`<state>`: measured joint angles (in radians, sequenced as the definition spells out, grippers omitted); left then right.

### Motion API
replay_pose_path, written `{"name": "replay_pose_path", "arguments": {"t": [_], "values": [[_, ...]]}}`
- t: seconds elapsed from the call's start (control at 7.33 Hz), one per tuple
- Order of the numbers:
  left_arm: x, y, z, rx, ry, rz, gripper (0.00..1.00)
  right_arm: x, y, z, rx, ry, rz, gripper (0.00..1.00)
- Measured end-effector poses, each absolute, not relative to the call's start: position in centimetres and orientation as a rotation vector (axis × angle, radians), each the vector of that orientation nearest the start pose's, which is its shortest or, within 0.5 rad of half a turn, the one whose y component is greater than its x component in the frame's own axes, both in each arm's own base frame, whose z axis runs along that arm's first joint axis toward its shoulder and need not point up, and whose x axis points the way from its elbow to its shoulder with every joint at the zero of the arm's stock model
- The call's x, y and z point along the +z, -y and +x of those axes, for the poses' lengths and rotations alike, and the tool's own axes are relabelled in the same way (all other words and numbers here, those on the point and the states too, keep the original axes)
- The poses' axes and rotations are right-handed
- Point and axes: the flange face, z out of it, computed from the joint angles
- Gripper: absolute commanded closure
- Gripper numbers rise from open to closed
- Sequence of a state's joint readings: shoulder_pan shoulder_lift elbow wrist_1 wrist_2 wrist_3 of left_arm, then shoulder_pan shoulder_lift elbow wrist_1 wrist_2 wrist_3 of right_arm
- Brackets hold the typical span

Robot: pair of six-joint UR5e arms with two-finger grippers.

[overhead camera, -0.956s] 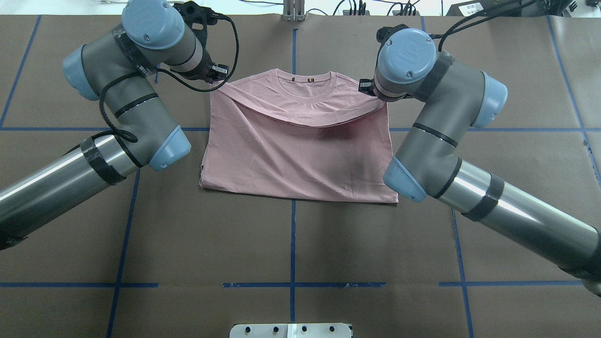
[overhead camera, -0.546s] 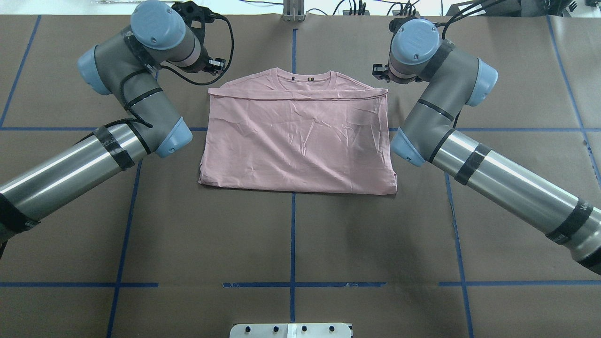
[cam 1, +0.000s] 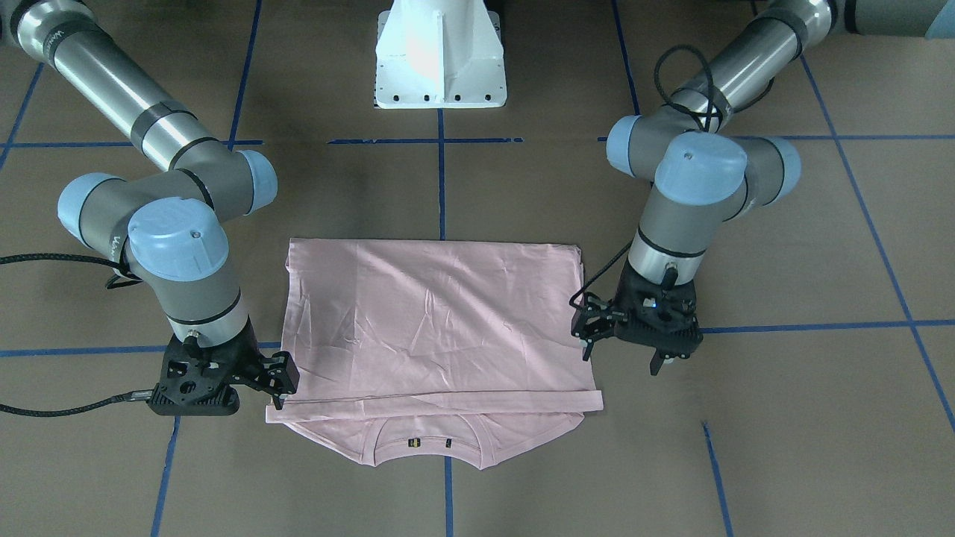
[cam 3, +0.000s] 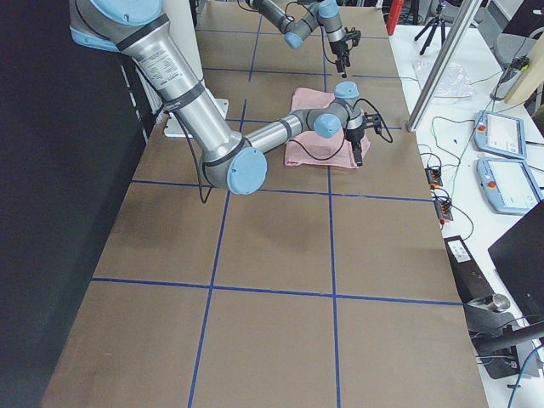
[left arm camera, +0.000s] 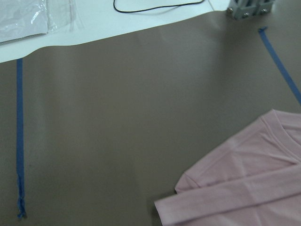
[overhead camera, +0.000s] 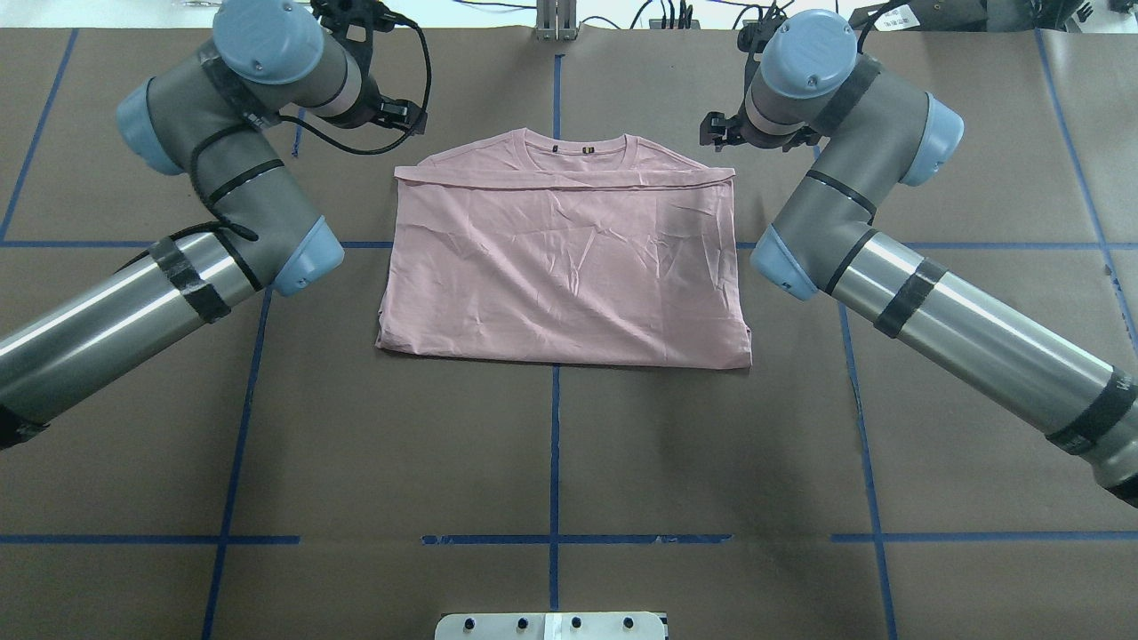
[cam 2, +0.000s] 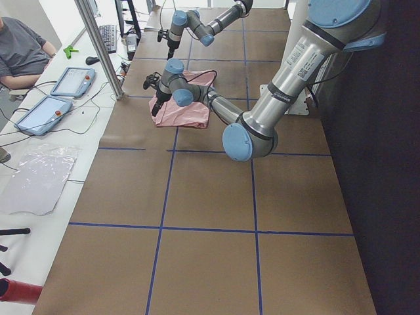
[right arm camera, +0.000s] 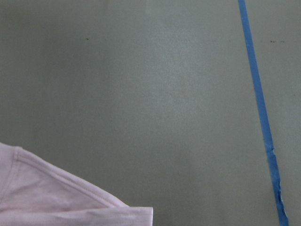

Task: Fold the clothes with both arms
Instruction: 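Move the left gripper to the folded shirt's side edge nearest it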

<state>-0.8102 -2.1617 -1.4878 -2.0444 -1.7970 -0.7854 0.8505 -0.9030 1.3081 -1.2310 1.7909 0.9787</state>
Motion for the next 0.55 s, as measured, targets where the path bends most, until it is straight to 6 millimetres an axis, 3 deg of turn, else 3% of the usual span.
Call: {"name": "replay_pose_path", "arguments": {"t": [0.27, 0.55], "values": [[31.2, 51.2, 42.0, 0.065, -0.912, 0.48, 0.21, 34.2, 63.3, -40.7, 0.156, 0.718, 0.346, 0.0], [33.1, 45.9, 46.3, 0.016, -0.923, 0.39, 0.22, 34.0, 63.0, -40.5, 0.155, 0.725, 0.351, 0.0]]}}
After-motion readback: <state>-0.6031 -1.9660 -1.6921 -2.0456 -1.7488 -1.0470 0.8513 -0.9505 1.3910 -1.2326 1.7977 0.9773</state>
